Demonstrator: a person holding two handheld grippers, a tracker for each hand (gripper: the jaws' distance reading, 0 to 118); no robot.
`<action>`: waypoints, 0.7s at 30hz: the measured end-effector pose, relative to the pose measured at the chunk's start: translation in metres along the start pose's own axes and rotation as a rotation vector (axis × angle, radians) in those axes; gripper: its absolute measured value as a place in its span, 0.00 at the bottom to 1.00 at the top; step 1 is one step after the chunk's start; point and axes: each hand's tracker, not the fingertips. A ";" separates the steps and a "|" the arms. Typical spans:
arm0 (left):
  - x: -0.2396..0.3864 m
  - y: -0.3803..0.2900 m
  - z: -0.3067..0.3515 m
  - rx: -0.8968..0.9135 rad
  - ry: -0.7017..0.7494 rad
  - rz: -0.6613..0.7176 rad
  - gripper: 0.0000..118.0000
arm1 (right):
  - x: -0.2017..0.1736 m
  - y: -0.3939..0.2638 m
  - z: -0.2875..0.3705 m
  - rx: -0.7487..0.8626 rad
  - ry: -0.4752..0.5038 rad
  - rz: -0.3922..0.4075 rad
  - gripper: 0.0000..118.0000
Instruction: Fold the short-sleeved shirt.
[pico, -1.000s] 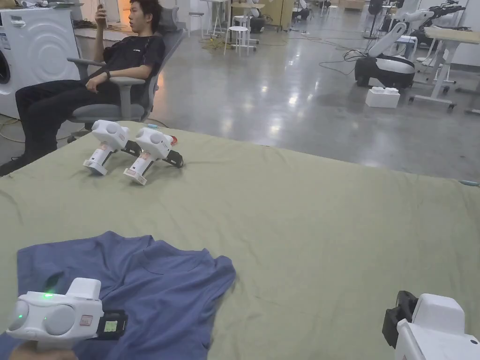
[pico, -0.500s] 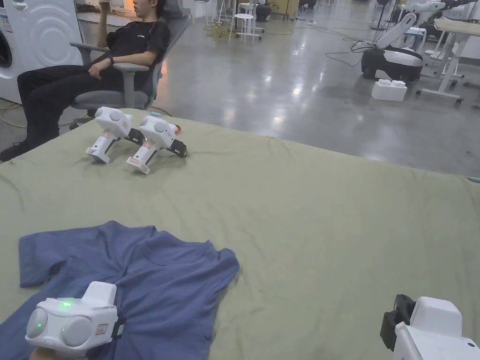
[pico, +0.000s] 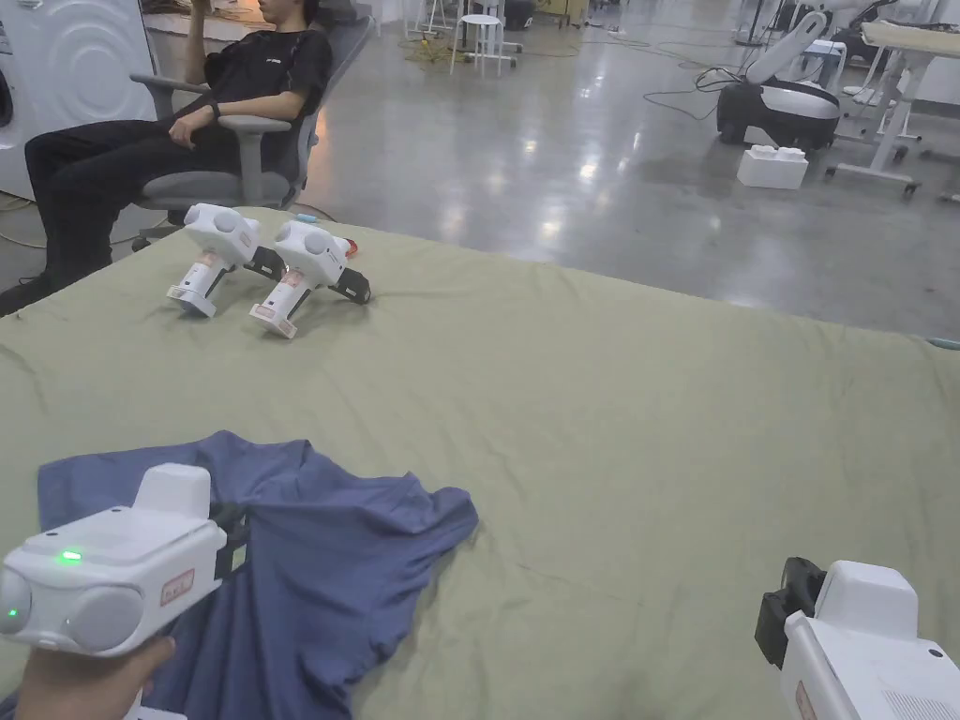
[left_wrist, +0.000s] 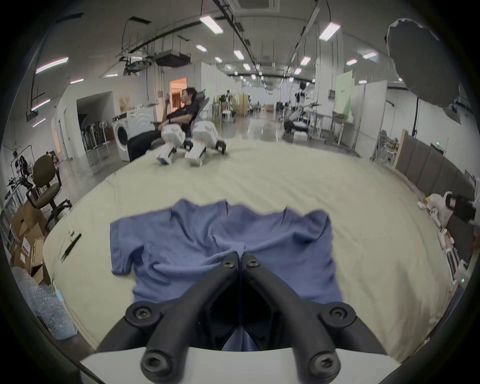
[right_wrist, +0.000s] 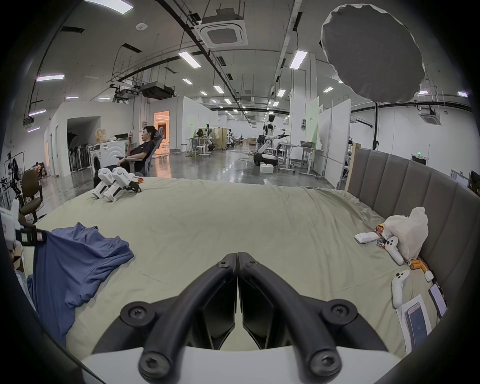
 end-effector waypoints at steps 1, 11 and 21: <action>0.002 0.008 0.005 0.026 -0.010 0.001 0.00 | 0.000 0.001 0.001 0.005 0.000 -0.002 0.00; 0.063 0.102 0.074 0.274 -0.127 -0.057 0.00 | 0.012 0.018 0.017 0.058 -0.003 -0.029 0.00; 0.186 0.160 0.101 0.385 -0.386 -0.164 0.00 | 0.049 0.030 0.044 0.124 -0.038 -0.073 0.00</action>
